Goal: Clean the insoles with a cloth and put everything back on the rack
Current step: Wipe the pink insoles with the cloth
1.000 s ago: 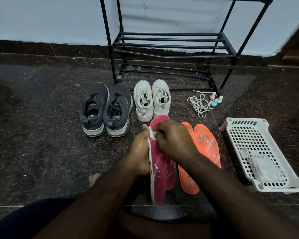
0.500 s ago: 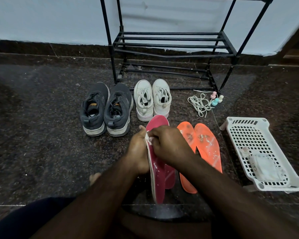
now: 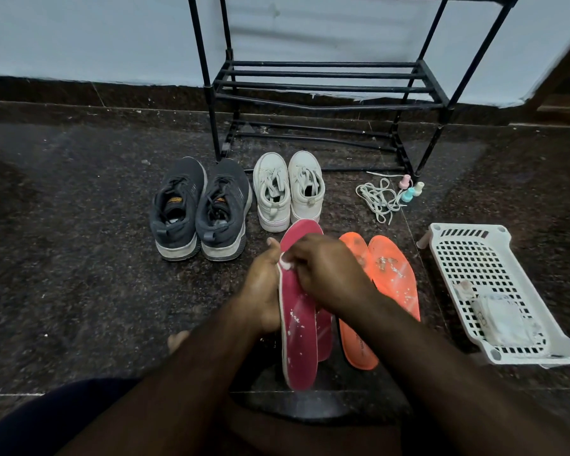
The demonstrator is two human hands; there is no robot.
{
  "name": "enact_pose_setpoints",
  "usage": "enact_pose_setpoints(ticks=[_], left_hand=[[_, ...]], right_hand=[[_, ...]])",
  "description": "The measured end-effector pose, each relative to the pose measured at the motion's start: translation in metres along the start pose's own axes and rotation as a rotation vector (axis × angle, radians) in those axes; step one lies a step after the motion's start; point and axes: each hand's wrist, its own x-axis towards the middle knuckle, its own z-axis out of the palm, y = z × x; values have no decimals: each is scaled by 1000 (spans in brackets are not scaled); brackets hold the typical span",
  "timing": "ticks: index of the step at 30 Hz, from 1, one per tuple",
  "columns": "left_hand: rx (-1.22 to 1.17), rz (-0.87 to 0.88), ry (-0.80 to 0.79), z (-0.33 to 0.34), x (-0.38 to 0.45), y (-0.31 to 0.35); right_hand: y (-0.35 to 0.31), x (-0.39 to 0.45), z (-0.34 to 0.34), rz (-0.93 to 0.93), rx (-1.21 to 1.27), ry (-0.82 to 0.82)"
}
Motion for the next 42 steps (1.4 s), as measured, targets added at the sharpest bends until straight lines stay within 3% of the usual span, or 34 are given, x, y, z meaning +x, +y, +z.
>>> enact_pose_setpoints(ticks=[2,6,10,18,26,31,35,42], left_hand=[[-17,-14,23,-2,1,1],[6,-21,-26,1,1,0],[56,0,-51,0,-5,8],[105,46,-45,1,-8,1],[145,35,-19,0,-3,-5],[10,33,-51,4,-6,-1],[2,78,-51,7,-13,6],[-66,79,-16,5,-13,10]], right_hand=[[-2,0,1,-71,-24,-83],[15,5,-10,-38,-171,34],[18,5,-19,17,-20,89],[16,7,-18,83,14,100],[12,6,-25,167,76,69],[-2,-1,-20,135,54,-93],[4,3,-21,119,-26,-29],[-9,-2,-12,110,-3,-106]])
